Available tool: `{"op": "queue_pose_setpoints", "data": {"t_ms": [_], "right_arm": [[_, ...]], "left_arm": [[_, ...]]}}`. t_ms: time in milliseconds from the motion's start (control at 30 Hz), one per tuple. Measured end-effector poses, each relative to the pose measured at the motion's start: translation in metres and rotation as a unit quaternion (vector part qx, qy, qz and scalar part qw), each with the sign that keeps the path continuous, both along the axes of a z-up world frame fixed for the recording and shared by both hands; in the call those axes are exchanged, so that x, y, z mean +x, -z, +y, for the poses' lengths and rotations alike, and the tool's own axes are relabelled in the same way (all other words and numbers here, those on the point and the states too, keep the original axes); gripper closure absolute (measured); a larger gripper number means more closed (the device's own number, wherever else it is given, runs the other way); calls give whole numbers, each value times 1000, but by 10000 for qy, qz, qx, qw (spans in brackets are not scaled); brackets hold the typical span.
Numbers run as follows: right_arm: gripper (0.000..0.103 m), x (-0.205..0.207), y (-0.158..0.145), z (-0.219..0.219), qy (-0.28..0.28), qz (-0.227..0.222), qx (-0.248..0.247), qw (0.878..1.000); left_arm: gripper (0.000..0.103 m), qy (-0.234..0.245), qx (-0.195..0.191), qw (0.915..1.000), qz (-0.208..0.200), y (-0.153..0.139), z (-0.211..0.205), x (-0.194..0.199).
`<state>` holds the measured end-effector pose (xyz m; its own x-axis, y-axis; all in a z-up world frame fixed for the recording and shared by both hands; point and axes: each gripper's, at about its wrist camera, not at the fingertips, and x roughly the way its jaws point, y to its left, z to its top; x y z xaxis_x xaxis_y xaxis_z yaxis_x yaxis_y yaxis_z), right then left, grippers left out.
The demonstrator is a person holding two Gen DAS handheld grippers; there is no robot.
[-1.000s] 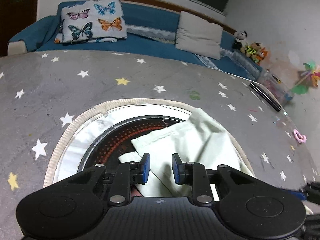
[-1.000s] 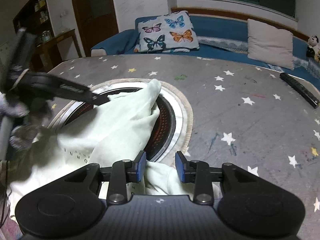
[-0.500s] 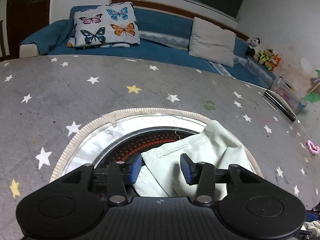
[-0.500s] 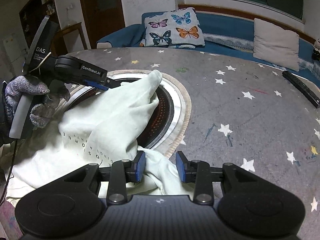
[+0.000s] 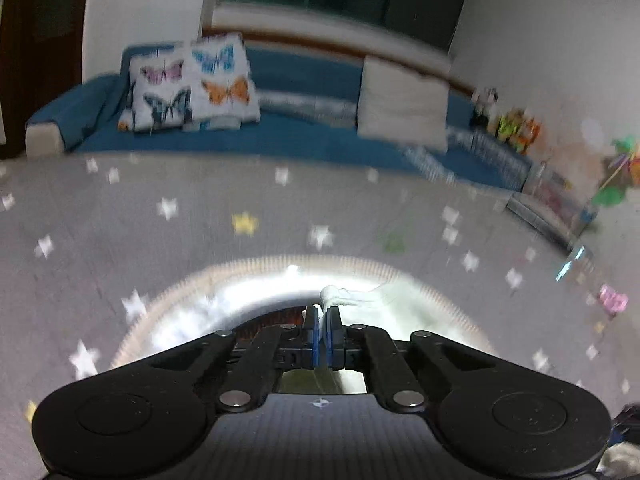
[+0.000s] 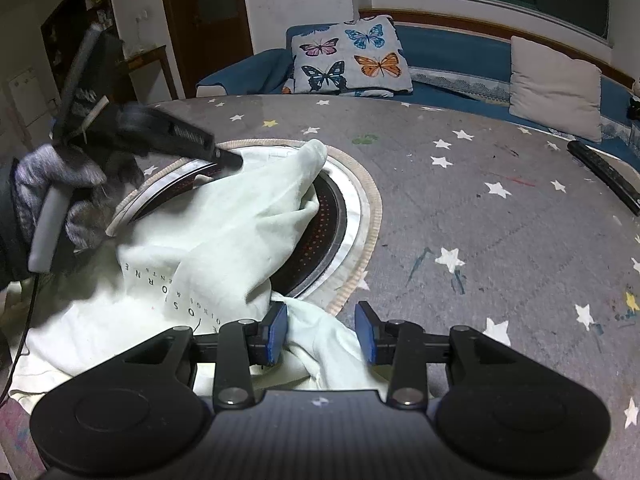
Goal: Fold clothes
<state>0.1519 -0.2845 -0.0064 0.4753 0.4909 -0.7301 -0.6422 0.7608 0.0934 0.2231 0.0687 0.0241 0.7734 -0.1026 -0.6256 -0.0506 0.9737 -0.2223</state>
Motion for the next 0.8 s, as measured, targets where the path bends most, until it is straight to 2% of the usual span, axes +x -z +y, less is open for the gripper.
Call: {"op": "queue_pose_setpoints", "data": {"t_ms": [167, 233, 300, 467, 567, 700, 767, 800], "right_arm": [[70, 0, 2, -1, 24, -16, -52, 10000], [88, -1, 2, -1, 67, -13, -71, 10000], [93, -4, 1, -2, 163, -56, -70, 9998], [95, -14, -9, -18, 595, -242, -92, 9979], [95, -23, -12, -27, 650, -202, -177, 9975], [94, -35, -14, -29, 456, -32, -454, 9979], [92, -39, -17, -27, 322, 44, -517, 9981], [88, -40, -20, -26, 258, 63, -523, 9983]], "left_arm": [[100, -74, -107, 9970, -757, -53, 15, -25], [100, -122, -108, 9948, -1010, -70, 23, -38], [100, -222, -134, 9925, -1192, -84, 35, -53], [100, -573, -240, 9887, -1366, -99, 72, -100], [100, -812, -151, 9886, -1262, -90, 92, -130], [100, -1199, -88, 9911, -568, -54, 120, -154], [100, -1385, -137, 9900, -237, -34, 134, -163], [100, -1467, -178, 9890, -103, -25, 139, -168]]}}
